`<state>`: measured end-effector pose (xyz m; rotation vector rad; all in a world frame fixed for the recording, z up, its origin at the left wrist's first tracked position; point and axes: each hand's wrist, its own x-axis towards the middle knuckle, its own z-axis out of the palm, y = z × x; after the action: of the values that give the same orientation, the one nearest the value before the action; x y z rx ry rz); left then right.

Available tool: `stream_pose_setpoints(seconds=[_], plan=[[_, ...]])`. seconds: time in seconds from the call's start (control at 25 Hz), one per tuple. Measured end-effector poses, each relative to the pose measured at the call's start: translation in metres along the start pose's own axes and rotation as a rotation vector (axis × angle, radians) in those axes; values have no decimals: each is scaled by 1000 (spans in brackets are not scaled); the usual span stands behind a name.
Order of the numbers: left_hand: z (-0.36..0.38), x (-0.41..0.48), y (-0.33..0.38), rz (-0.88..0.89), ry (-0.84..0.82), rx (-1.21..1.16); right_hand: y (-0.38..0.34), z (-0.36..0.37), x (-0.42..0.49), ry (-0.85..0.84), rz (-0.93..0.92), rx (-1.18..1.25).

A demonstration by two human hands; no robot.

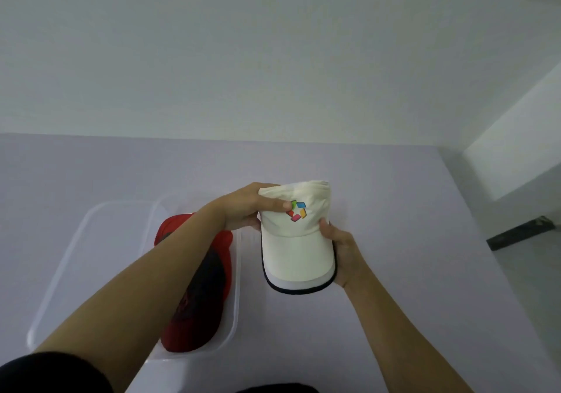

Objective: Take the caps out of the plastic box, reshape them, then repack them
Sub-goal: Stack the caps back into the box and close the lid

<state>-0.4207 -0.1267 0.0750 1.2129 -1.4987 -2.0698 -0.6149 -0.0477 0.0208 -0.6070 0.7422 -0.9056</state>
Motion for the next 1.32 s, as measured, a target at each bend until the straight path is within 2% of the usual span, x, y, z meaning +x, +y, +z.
stream_pose_setpoints(seconds=[0.12,0.24,0.4,0.52,0.56,0.64,0.72,0.84,0.96,1.04,1.16,1.32], plan=[[-17,-24,5,-63,-69,97,8,28,3,29,-26,-50],[-43,-43,4,-76,-38,123,20,55,11,59,-50,-109],[-76,-67,1,-58,-13,160,38,87,25,51,15,-134],[-114,-94,10,-1,52,233,54,101,50,223,45,-21],[-129,-103,15,31,85,262,62,101,61,296,55,-69],[-157,-120,26,101,159,311,76,109,76,335,112,-454],[-181,-132,32,161,241,343,85,121,88,285,128,-839],[-203,-139,35,223,305,356,95,131,113,225,166,-1142],[-211,-137,35,219,325,358,93,131,132,194,326,-1222],[-218,-132,34,218,347,339,87,132,142,186,358,-1271],[-219,-120,27,255,406,318,81,137,136,124,294,-1391],[-210,-97,7,331,500,366,81,149,111,29,120,-1496]])
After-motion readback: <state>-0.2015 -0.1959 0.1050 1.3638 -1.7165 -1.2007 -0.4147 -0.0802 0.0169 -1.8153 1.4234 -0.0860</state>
